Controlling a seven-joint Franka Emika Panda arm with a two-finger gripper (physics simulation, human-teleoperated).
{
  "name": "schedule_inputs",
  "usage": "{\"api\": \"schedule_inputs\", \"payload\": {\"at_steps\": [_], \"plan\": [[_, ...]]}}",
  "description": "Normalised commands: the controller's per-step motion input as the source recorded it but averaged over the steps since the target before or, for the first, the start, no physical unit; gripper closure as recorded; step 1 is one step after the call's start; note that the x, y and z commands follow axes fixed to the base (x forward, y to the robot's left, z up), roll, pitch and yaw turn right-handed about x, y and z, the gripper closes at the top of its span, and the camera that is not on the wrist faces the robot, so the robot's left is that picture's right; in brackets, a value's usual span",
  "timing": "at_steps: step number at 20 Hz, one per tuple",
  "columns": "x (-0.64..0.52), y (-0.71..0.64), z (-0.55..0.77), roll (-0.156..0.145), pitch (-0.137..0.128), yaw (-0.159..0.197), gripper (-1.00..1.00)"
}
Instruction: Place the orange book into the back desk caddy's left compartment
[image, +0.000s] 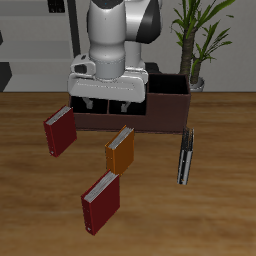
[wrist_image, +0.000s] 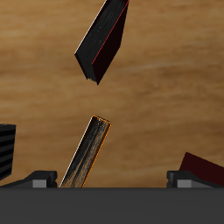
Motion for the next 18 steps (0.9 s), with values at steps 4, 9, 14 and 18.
{"api": "schedule_inputs", "payload": {"at_steps": [4,9,14,18], "plan": [[0.11,-0.09,-0.3,-0.002,0.022,-0.048,-1.0],[0.08,0.07,-0.26,0.017,0.017,-0.014,-1.0],[0.07,0.13,-0.19,0.015,0.011,-0.026,-1.0],[0.09,0.11,-0.22,0.016,0.018,-0.026,-1.0]]}}
